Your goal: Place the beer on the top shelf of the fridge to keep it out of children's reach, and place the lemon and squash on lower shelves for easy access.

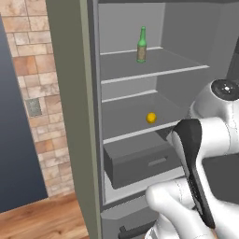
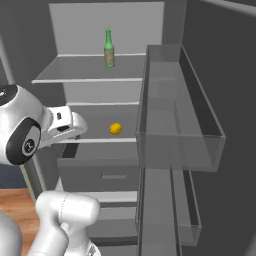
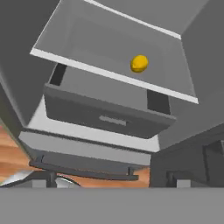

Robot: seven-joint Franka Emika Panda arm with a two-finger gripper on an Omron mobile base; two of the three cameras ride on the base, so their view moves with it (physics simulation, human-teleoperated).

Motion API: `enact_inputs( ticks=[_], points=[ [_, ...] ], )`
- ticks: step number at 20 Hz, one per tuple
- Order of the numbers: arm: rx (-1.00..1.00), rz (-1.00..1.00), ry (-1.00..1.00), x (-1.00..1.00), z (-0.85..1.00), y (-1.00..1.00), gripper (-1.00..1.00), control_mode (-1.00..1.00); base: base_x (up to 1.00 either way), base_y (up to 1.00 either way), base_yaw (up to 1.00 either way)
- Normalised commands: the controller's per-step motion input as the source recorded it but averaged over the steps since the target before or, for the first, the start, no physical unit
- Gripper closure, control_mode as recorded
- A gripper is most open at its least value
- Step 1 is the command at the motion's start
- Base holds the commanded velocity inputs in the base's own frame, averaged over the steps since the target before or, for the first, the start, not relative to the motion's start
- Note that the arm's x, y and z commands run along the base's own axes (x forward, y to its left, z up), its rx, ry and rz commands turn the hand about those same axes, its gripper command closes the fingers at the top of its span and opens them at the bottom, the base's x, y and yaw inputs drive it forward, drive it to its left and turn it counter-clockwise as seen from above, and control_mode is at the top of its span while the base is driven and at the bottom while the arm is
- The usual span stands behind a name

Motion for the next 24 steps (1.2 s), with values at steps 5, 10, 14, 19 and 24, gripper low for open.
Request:
enact_inputs(
  ticks=[5, 10, 14, 19, 24],
  points=[
    [0.31, -0.19, -0.20, -0.75, 0.09, 0.21, -1.00, -1.00, 0.00, 0.00, 0.00],
    [0.22, -0.03, -0.12, -0.42, 0.01, 0.00, -1.00, -1.00, 0.00, 0.00, 0.00],
    [0.00, -0.08, -0.03, -0.05, 0.06, 0.00, -1.00, -1.00, 0.00, 0.00, 0.00],
    [-0.02, -0.04, 0.00, 0.00, 0.00, 0.12, -1.00, -1.00, 0.00, 0.00, 0.00],
    [-0.01, 0.00, 0.00, 0.00, 0.00, 0.05, -1.00, -1.00, 0.00, 0.00, 0.00]
  ],
)
